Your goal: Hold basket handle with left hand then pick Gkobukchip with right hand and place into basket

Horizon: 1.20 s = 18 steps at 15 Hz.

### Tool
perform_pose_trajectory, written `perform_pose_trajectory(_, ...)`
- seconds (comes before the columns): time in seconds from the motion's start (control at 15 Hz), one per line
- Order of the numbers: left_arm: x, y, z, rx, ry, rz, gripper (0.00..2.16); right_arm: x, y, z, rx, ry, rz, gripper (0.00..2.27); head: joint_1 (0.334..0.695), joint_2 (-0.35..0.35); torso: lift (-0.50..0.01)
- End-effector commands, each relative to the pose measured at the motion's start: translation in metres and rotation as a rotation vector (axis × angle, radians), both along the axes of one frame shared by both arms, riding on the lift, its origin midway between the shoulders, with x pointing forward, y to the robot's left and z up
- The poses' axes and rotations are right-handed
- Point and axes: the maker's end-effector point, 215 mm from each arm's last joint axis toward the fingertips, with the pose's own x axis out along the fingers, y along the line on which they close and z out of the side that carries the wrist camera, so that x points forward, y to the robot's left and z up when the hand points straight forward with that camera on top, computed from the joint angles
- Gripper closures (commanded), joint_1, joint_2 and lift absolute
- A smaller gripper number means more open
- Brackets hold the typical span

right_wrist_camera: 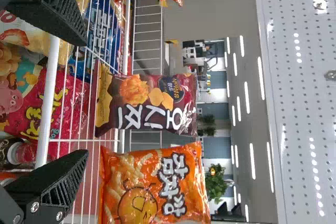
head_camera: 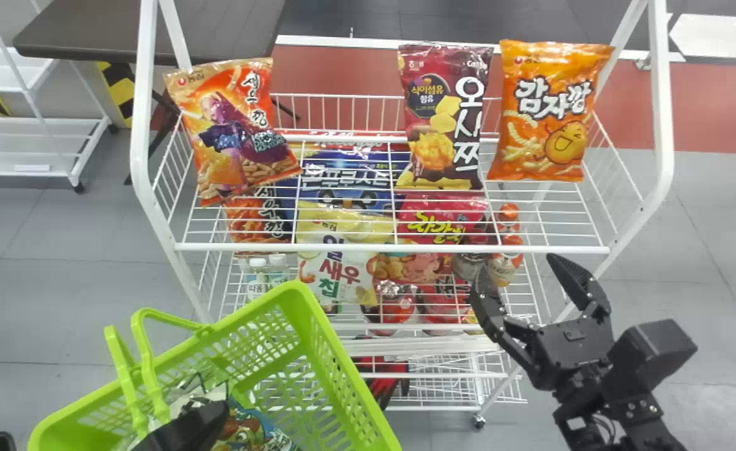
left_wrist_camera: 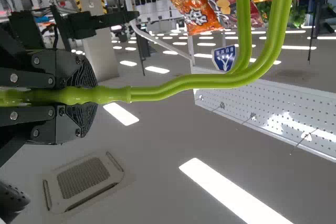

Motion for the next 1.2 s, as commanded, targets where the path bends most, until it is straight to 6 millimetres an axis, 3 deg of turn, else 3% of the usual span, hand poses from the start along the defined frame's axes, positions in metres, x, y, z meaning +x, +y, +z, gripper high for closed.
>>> perform_pose_trajectory(0.0,-0.0001,-0.0032,-0.0011,-0.003,0.003,-0.006,2.15,-0.0055,-0.0048,-0.0027,0.005,0.001,-0.009,0.07,0.695,-0.067,0.000)
perform_pose_trajectory(1.13,0.0000,-0.0072,-0.0012,-0.001,0.003,-0.015,2.15,-0.0074,-0.0083,0.0044,0.005,-0.024,-0.018,0.08,0.695,-0.096,0.000)
